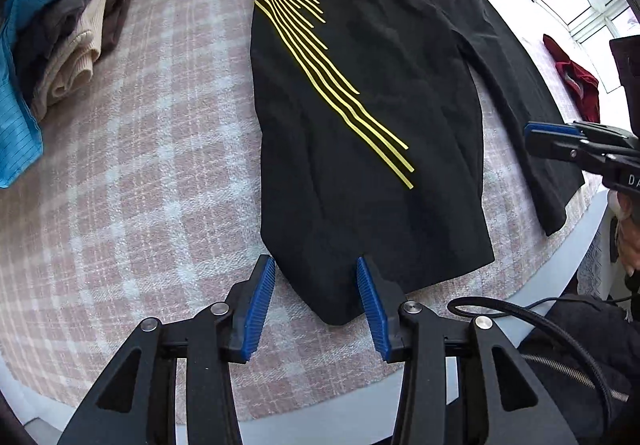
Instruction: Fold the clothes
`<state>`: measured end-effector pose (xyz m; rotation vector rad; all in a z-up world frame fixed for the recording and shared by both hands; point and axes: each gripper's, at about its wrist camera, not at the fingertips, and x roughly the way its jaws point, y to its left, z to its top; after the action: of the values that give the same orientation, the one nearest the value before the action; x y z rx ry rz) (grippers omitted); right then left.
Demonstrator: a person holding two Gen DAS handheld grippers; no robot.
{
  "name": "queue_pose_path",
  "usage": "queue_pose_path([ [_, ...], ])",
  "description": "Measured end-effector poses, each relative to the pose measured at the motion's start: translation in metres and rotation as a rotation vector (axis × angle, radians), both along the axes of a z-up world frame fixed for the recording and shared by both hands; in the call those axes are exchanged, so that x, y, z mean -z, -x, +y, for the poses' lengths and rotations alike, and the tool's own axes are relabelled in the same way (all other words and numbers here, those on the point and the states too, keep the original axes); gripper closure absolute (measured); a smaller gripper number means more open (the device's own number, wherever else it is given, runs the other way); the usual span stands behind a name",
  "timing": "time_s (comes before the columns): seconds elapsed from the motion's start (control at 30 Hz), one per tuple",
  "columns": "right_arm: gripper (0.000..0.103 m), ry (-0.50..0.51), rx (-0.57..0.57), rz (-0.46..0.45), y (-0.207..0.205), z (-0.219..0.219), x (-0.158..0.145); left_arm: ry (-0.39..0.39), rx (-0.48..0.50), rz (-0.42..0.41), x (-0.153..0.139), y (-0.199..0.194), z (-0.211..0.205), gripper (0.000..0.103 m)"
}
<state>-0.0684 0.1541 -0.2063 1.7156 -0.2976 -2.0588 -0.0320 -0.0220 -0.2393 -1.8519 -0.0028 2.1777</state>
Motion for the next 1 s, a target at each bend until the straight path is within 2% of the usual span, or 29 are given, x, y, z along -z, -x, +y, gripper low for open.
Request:
queue_pose_path([
  [0.13, 0.077, -0.008, 0.068, -0.056, 0.005, -0.016, 0.011, -0.058, -0.002, 0.001, 0.002, 0.006, -0.002, 0.065],
  [0.23, 0.078, -0.027, 0.069, -0.076, 0.006, -0.023, 0.020, -0.051, 0.019, 0.001, 0.005, 0.006, 0.000, 0.078],
  [0.3, 0.096, 0.017, 0.075, -0.079, 0.004, -0.021, 0.021, -0.044, 0.032, -0.003, 0.007, 0.007, 0.000, 0.085],
  [0.4, 0.098, 0.079, 0.090, -0.077, 0.000, -0.015, 0.018, -0.082, 0.016, -0.022, 0.008, 0.012, -0.007, 0.097],
  [0.47, 0.098, 0.122, 0.107, -0.070, -0.001, -0.006, 0.006, -0.116, 0.000, -0.030, 0.005, 0.015, -0.013, 0.100],
  [0.6, 0.098, 0.231, 0.143, -0.063, -0.006, 0.017, -0.024, -0.133, -0.001, -0.006, -0.021, 0.016, -0.025, 0.101],
  [0.67, 0.098, 0.315, 0.162, -0.088, -0.008, 0.032, -0.036, -0.150, -0.003, 0.010, -0.041, 0.015, -0.035, 0.101],
  [0.7, 0.098, 0.320, 0.164, -0.107, -0.009, 0.039, -0.037, -0.146, -0.004, 0.022, -0.052, 0.014, -0.040, 0.101],
  [0.73, 0.097, 0.259, 0.166, -0.112, -0.011, 0.044, -0.034, -0.130, -0.002, 0.032, -0.059, 0.014, -0.044, 0.101],
  [0.77, 0.094, 0.155, 0.166, -0.101, -0.012, 0.050, -0.030, -0.110, 0.001, 0.041, -0.065, 0.013, -0.049, 0.100],
  [0.8, 0.091, 0.046, 0.175, -0.088, -0.014, 0.056, -0.024, -0.078, 0.009, 0.048, -0.066, 0.013, -0.053, 0.097],
  [0.83, 0.089, -0.014, 0.185, -0.089, -0.016, 0.062, -0.017, -0.036, 0.011, 0.045, -0.059, 0.006, -0.056, 0.093],
  [0.87, 0.089, -0.016, 0.198, -0.106, -0.019, 0.067, -0.010, 0.004, 0.002, 0.026, -0.050, 0.003, -0.060, 0.087],
  [0.93, 0.089, 0.025, 0.204, -0.143, -0.026, 0.079, -0.001, 0.032, -0.015, -0.023, -0.041, -0.004, -0.069, 0.086],
  [1.0, 0.089, 0.078, 0.207, -0.133, -0.035, 0.091, -0.005, 0.047, -0.018, -0.026, -0.037, -0.010, -0.066, 0.086],
])
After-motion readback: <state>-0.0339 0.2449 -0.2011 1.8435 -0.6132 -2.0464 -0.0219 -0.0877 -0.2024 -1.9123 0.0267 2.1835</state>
